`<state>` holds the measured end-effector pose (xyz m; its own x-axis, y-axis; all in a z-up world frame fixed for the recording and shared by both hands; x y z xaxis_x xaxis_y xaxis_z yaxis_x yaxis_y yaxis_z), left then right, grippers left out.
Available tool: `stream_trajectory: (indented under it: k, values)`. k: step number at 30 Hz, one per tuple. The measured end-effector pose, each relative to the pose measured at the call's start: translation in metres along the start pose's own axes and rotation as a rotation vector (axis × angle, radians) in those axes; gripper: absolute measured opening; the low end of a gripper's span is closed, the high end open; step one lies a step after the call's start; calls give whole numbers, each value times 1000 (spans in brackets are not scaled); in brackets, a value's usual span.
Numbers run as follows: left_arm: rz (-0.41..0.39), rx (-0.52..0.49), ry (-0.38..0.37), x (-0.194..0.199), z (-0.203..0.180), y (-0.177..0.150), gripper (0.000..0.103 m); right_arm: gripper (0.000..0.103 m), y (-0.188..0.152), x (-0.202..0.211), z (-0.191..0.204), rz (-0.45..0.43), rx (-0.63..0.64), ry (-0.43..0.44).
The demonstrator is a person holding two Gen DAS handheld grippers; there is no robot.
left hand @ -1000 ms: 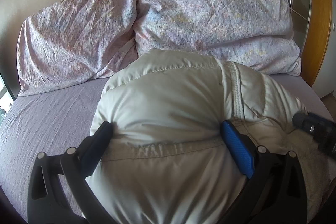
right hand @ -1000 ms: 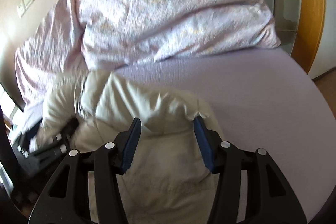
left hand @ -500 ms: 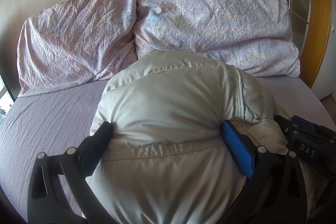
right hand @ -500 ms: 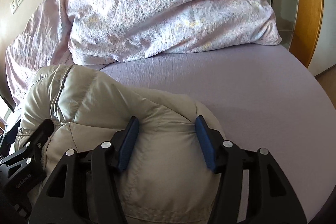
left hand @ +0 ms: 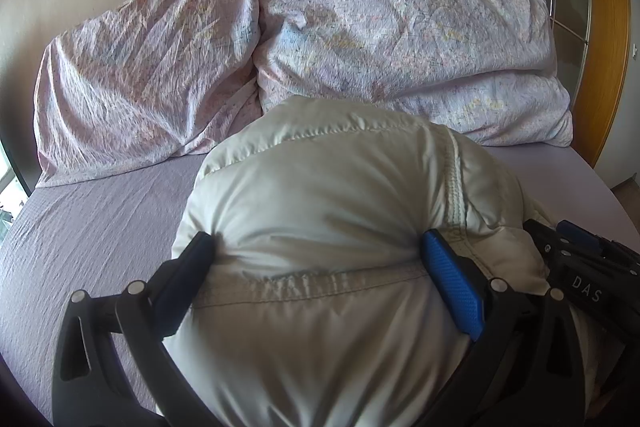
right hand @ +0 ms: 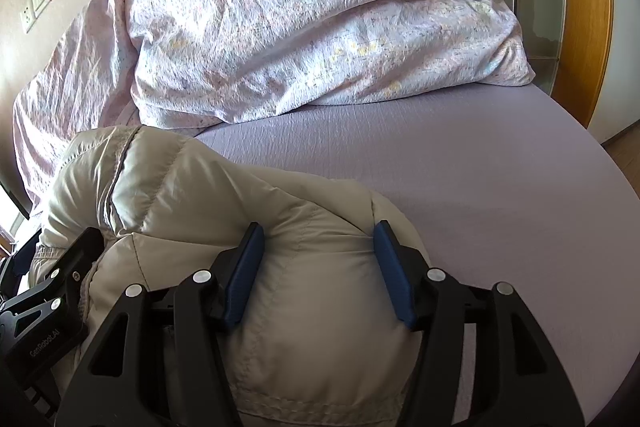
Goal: Fold large clothes
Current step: 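Press the folded jacket bundle flat with both grippers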
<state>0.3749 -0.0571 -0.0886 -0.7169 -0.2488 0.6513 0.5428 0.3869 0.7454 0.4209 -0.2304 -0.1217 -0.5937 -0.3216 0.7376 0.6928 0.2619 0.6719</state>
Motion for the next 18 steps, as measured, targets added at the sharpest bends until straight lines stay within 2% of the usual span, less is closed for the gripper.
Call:
stream_trajectory:
  k: [18]
  values:
    - [-1, -1, 1, 0, 0, 0, 101, 60, 0, 0, -1, 1, 3, -7]
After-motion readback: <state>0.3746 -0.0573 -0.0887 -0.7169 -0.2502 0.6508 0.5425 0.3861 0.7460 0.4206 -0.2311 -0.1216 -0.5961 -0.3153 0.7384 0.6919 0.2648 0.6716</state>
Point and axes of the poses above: each gripper's, at about its wrist camera, not at the fingertips, and x roughly against the way its jaws point, z to its left, y to its top, the point moved 5 cm from there along -x, roughly the way its jaws point, and after that the axes turned 15 degrees about x, right-handed, at the moved point
